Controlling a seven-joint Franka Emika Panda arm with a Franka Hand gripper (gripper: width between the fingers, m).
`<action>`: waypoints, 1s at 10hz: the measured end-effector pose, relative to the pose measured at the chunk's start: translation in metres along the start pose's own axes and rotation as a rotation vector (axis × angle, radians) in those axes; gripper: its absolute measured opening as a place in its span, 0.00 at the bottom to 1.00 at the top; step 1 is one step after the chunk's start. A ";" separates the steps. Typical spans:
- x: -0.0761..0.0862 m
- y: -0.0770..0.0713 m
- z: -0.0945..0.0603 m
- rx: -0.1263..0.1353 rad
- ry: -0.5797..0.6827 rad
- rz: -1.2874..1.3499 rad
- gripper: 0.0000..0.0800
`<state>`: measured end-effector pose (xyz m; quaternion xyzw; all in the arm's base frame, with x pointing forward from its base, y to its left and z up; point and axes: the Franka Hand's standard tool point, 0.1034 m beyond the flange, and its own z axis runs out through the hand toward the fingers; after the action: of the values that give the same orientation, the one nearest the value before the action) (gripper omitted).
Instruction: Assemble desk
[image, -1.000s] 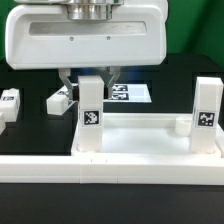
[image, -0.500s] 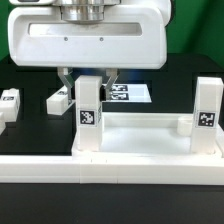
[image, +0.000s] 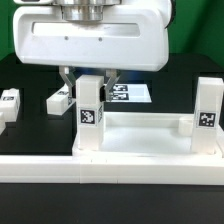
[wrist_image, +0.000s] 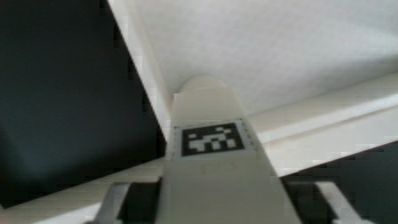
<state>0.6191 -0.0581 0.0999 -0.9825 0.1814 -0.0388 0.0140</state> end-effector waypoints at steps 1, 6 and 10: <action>0.000 0.000 0.000 0.000 0.000 -0.009 0.38; -0.015 -0.010 -0.035 0.027 0.006 0.022 0.80; -0.032 -0.017 -0.041 0.033 0.001 0.047 0.81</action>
Offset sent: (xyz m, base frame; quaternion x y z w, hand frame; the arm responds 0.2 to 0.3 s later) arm -0.0224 0.0048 0.0220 0.0000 -0.0212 0.0146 0.9997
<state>0.5918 -0.0312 0.1388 -0.9776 0.2039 -0.0421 0.0309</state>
